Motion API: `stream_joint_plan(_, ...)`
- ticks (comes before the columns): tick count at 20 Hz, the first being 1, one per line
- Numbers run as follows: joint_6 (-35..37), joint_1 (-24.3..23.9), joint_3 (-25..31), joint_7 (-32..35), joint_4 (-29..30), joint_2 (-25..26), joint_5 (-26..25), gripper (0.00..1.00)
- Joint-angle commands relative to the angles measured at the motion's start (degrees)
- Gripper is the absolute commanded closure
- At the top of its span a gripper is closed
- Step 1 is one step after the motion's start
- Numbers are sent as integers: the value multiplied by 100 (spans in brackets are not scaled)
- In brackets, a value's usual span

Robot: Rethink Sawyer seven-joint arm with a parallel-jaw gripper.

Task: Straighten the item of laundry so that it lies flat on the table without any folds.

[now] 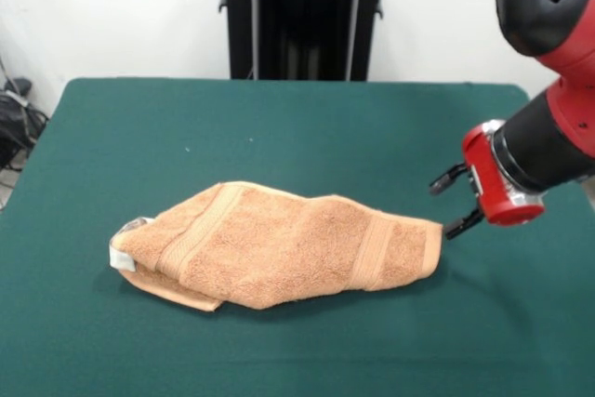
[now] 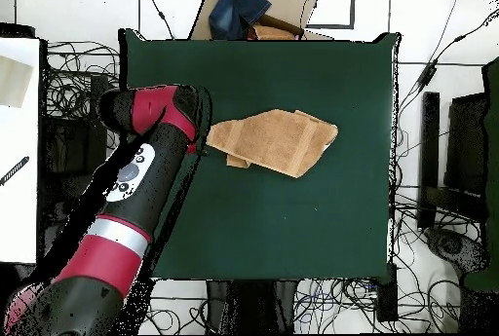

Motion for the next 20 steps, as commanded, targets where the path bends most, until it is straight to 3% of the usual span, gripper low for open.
stream_joint_plan(1,-131,-76,874,-416,529,-11,-332,0)
stream_joint_plan(20,-202,-3,707,35,228,298,-488,0)
